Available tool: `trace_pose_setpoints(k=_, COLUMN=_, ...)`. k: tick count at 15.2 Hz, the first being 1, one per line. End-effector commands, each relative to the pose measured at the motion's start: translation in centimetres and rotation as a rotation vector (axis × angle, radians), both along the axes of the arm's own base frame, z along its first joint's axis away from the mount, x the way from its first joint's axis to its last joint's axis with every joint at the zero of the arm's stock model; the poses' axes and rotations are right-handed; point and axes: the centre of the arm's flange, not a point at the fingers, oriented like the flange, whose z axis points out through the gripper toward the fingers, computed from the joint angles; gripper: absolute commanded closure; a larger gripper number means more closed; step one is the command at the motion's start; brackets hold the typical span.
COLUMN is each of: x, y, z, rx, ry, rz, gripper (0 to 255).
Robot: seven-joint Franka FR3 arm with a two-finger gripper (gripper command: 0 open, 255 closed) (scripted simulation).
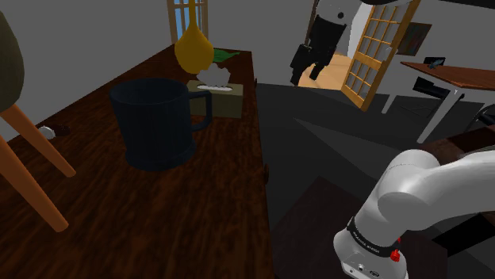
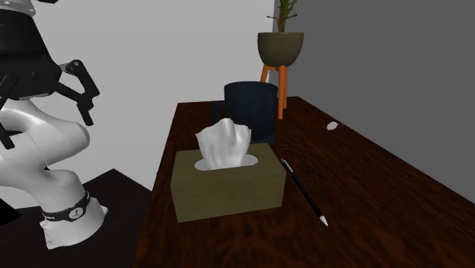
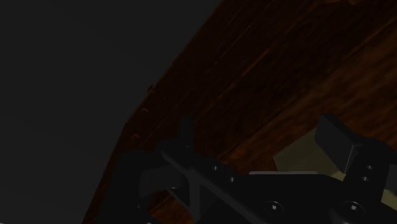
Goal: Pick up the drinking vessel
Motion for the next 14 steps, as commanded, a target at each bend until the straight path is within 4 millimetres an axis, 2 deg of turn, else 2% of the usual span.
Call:
trace_pose_setpoints(k=1, x=0.0, y=0.0, z=0.0, rx=0.000, ry=0.000, rz=0.000, gripper=0)
trace_pose_setpoints(k=14, x=10.5, y=14.5, z=2.0, rx=-0.015, ry=0.123, rz=0.205, gripper=0)
